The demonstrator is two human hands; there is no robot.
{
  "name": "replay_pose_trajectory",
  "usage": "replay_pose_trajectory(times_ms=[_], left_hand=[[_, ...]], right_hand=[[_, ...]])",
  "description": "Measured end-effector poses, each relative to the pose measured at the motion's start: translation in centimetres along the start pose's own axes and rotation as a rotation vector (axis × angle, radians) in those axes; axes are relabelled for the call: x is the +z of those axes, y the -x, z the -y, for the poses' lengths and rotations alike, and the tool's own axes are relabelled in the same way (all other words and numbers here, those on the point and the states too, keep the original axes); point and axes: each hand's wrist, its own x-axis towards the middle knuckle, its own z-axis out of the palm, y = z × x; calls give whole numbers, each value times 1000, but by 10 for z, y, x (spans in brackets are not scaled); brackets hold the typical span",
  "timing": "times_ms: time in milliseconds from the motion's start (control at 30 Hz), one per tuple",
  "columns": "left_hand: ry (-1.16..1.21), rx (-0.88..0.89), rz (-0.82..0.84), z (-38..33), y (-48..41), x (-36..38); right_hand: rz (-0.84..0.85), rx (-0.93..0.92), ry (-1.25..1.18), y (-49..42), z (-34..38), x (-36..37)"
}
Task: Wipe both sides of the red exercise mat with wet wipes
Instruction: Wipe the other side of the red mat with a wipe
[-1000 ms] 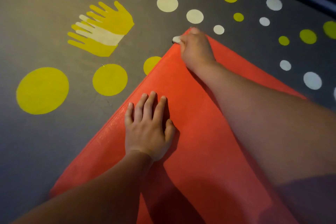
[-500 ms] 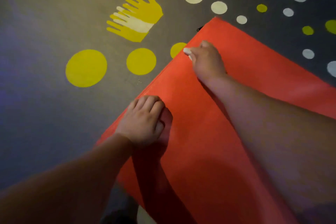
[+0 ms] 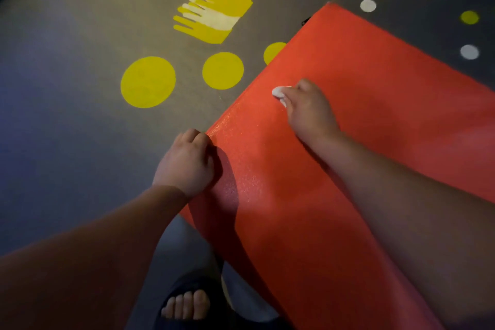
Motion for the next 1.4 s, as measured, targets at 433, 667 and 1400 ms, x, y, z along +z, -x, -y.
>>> replay_pose_trajectory(times_ms=[433,667,1400], left_hand=[[-13,-76,-19,-25,40,13],[-34,18,-41,-57,31,31],[-16,-7,251,-167,117,-38]], right_hand=[[113,-260,22,76,9,-10],[205,-279,-78,114,11,-15],[280,512,-240,270,84,-108]])
